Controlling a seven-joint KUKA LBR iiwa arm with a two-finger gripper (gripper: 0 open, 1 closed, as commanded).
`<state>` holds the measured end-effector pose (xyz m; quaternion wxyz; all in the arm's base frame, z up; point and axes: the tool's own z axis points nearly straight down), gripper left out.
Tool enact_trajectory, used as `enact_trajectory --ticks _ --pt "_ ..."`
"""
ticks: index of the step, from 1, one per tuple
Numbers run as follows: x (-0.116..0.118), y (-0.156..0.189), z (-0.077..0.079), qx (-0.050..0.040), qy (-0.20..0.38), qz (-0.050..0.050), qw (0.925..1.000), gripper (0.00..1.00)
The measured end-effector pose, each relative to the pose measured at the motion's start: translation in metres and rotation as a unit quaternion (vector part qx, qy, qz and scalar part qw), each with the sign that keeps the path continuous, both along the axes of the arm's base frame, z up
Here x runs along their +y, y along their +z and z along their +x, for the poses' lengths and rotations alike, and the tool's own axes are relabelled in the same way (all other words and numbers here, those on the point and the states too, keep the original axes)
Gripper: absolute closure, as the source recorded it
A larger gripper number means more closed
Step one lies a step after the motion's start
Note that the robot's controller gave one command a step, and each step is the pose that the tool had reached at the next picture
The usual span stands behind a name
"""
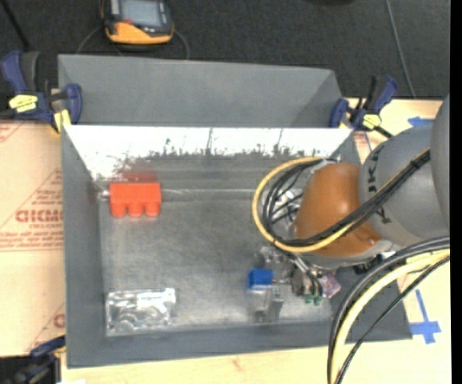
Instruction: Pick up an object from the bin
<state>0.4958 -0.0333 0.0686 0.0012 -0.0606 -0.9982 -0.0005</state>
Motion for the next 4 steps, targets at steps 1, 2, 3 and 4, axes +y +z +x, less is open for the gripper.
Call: enact_trajectory --ticks 1,2,3,4 --pt "-0.001 0.000 0.001 -0.0008 0.001 0.000 1.0000 0.00" --pt "-0.001 0.001 0.001 -0.0014 0.002 0.000 1.0000 1.00" --pt "-0.002 0.003 0.002 -0.0035 0.003 -0.001 1.0000 1.00" --pt "-0.002 0.072 0.004 -0.0055 0.005 -0.001 1.0000 1.00"
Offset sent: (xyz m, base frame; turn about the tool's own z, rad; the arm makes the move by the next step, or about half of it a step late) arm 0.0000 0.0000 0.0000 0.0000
